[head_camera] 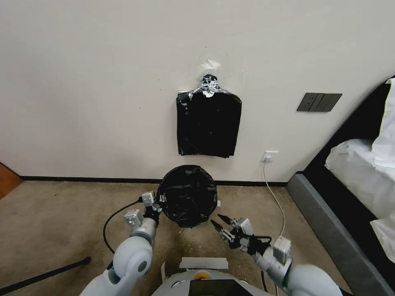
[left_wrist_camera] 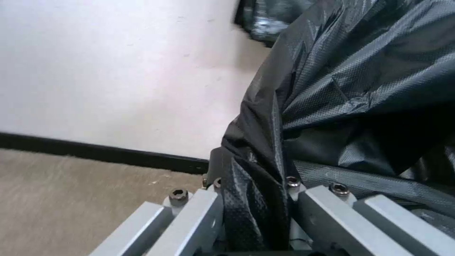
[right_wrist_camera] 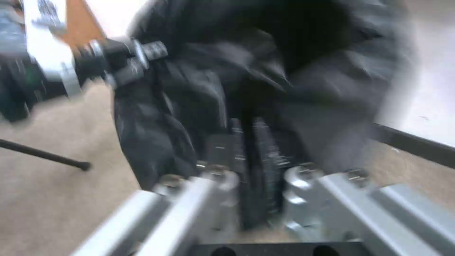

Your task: Place a trash bag onto the trash bin.

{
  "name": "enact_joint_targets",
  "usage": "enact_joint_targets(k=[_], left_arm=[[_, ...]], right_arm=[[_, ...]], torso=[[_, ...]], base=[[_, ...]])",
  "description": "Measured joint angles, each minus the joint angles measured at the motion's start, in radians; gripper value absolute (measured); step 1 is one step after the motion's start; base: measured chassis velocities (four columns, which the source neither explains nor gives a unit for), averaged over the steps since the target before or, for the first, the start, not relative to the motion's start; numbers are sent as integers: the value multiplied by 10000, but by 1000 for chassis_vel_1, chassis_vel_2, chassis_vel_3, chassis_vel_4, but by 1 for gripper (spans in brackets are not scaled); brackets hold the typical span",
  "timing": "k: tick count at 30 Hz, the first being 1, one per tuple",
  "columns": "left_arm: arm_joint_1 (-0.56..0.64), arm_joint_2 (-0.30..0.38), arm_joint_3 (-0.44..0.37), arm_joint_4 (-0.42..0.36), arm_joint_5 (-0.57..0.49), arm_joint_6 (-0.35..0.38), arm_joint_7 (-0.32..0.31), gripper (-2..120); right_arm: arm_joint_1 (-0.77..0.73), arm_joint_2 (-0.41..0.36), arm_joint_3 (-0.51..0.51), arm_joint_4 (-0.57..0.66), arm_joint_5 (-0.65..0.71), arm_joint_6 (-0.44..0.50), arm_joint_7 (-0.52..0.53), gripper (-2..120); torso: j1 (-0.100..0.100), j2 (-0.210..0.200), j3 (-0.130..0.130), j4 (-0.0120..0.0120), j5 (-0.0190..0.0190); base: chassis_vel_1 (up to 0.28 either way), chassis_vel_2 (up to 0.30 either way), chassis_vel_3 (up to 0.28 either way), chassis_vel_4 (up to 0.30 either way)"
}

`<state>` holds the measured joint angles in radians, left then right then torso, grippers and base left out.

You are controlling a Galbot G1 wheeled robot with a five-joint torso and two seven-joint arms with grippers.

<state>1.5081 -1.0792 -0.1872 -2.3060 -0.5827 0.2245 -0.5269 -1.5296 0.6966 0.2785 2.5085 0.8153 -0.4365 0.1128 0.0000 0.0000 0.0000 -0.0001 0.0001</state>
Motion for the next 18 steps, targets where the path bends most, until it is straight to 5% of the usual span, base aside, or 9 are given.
enact_joint_targets(k=[8, 12, 18], left_arm=[[-278, -252, 624, 285, 631, 94, 2, 1], [-284, -599, 872, 471, 1093, 116, -6, 1], [-311, -723, 954, 533, 1206, 137, -9, 1]], right_arm=[[2791, 42, -1766, -36, 1648, -1883, 1370, 0], [5148, 557, -3801, -444, 2900, -2748, 2786, 0], [6335, 1211, -5128, -1218, 3346, -3074, 3717, 0]], torso=[[0, 0, 1, 0, 0], [0, 0, 1, 5, 1], [0, 0, 0, -1, -1]], base=[[0, 0, 0, 0], [0, 0, 0, 0], [0, 0, 0, 0]])
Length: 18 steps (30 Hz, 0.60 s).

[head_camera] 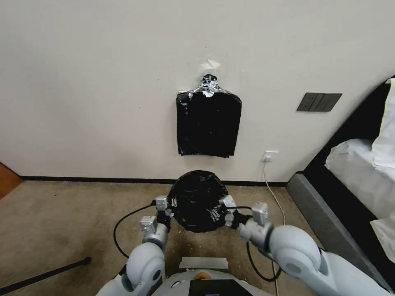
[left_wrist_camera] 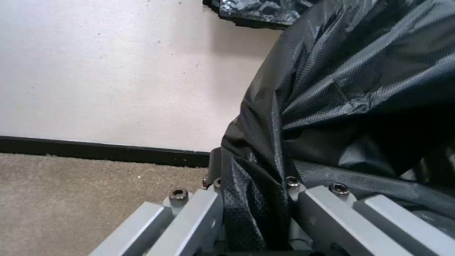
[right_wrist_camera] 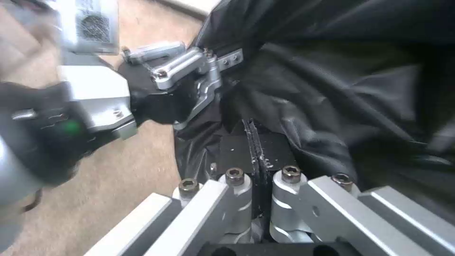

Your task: Place a trash bag onto the trash bin.

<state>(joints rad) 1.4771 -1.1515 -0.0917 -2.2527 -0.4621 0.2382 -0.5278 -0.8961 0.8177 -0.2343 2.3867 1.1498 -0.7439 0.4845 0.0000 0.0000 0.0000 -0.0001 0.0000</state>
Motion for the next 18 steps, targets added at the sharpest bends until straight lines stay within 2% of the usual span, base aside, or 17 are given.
enact_joint_targets(k=[12, 18], left_arm=[[118, 15, -52, -172, -21, 26, -15, 1], [174, -36, -22, -221, -32, 52, -15, 1]], right_arm=[[1490, 492, -1885, -1632, -587, 22, 1020, 0], [1892, 788, -2393, -2185, -477, 40, 1721, 0]], torso=[[0, 0, 0, 1, -2], [0, 0, 0, 1, 1]], base=[[0, 0, 0, 0], [0, 0, 0, 0]])
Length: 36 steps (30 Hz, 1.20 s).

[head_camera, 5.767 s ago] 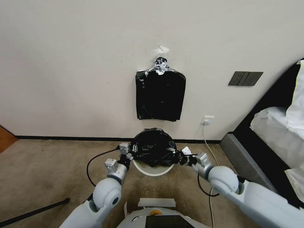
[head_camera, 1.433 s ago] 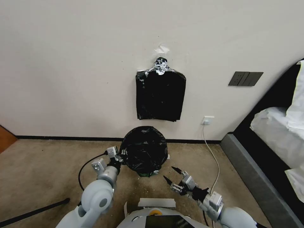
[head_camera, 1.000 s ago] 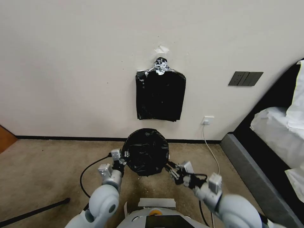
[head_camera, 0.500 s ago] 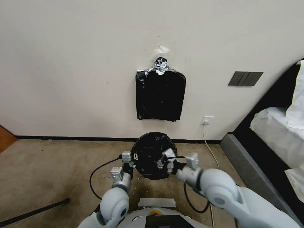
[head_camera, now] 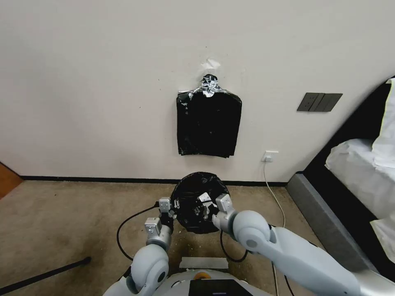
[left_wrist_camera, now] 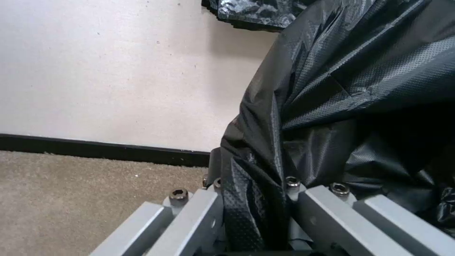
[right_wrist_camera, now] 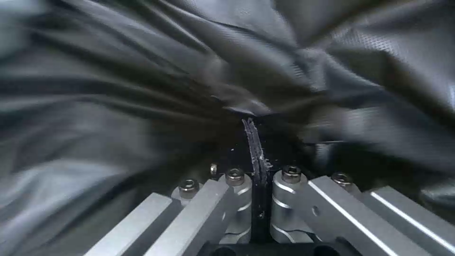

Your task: Place a trash bag onto the trash bin.

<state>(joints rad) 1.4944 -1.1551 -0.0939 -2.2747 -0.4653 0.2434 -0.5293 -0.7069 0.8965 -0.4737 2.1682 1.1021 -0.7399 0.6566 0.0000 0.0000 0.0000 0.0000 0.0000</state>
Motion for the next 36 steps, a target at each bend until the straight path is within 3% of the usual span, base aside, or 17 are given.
enact_joint_targets(k=[13, 36], left_arm=[[35, -42, 14, -146, -61, 116, 5, 1], [56, 63, 41, -285, -592, 195, -45, 1]], right_arm=[[808, 514, -964, -1128, -213, 29, 814, 0], [991, 1067, -1040, -2244, -314, 48, 881, 0]], torso=[[0, 0, 0, 0, -1], [0, 0, -1, 0, 0]], base=[[0, 0, 0, 0], [0, 0, 0, 0]])
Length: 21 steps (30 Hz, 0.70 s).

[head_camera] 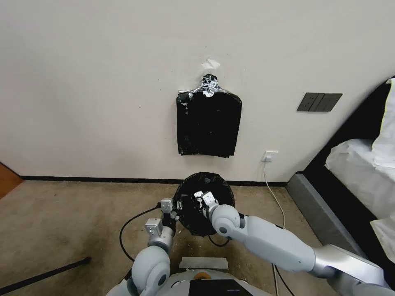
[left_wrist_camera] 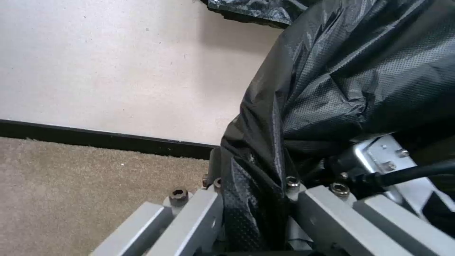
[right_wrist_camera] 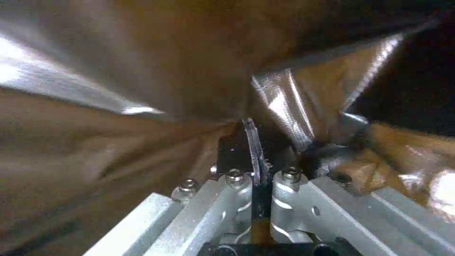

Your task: Place a trash bag onto the trash bin.

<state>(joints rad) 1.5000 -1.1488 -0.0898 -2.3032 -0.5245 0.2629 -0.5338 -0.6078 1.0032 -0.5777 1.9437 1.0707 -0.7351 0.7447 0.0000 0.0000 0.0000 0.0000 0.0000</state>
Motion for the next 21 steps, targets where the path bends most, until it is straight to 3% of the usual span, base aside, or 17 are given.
enact_joint_targets(k=[21], left_arm=[[91, -92, 46, -224, -389, 163, -117, 1]], right_arm=[[-119, 61, 204, -407, 4, 11, 206, 0]], torso=[[0, 0, 0, 0, 0]], base=[[0, 0, 0, 0]])
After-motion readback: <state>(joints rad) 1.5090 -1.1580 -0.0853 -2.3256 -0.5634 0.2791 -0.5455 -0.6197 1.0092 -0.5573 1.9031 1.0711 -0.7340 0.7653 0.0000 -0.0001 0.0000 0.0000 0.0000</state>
